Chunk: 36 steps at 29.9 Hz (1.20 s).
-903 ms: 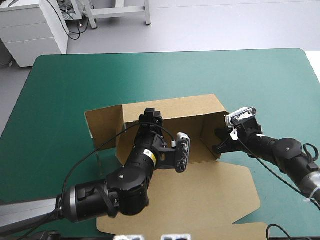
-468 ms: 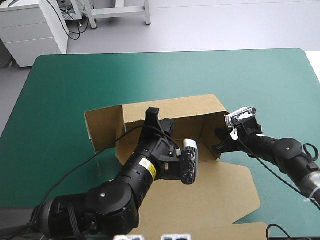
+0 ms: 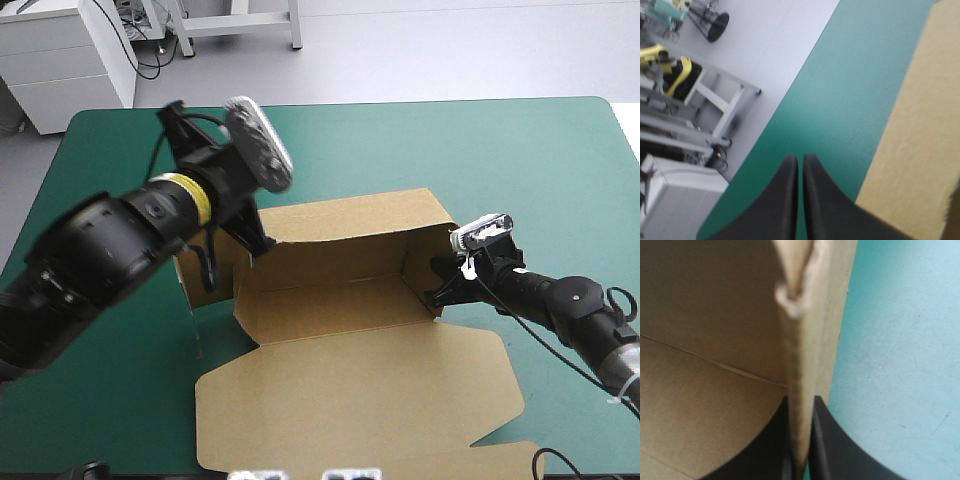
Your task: Fold the box
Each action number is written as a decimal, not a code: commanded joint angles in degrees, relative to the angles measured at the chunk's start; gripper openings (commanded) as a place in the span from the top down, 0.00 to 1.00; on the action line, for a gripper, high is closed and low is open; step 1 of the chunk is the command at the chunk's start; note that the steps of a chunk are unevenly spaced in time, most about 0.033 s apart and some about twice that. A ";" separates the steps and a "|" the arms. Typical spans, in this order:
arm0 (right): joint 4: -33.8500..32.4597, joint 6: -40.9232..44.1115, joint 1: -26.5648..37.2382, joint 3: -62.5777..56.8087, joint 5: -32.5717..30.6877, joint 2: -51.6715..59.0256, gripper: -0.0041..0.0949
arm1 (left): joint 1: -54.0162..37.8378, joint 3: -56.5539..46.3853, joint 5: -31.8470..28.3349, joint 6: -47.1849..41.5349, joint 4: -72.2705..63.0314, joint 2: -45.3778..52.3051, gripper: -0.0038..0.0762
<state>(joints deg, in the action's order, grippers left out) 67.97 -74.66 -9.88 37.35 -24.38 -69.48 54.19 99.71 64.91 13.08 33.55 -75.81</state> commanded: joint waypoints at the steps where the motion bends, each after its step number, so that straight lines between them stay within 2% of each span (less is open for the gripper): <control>1: 1.45 -0.45 -0.23 1.33 -0.93 1.24 0.97 | -10.36 3.32 0.32 0.33 -7.78 2.32 0.93; 13: 1.36 -0.45 -0.23 1.33 -0.93 1.24 0.97 | -41.67 2.84 4.89 -0.26 -27.17 2.58 0.93; 20: 0.84 -0.91 -0.23 1.75 -0.96 2.41 0.97 | -50.20 -1.39 7.76 -0.35 -26.68 2.58 0.94; 23: -6.41 5.28 -0.23 4.41 -3.51 2.88 0.97 | -50.59 -5.84 5.95 -0.12 -25.64 2.58 0.94; 29: -31.68 28.05 -0.23 14.05 -12.47 2.88 0.97 | -50.59 -12.21 1.17 -0.12 -24.73 2.58 0.94; 32: -39.10 36.70 -0.23 19.08 -17.69 2.88 0.97 | -50.59 -13.49 0.39 -1.93 -20.43 2.58 0.94; 36: -45.12 44.24 -0.23 25.44 -25.04 2.03 0.97 | -50.59 -13.99 0.26 -4.52 -15.28 2.58 0.94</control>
<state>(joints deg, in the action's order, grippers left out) 27.81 -35.13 -9.99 57.22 -43.66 -68.36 3.69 84.55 68.07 10.73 14.41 -74.87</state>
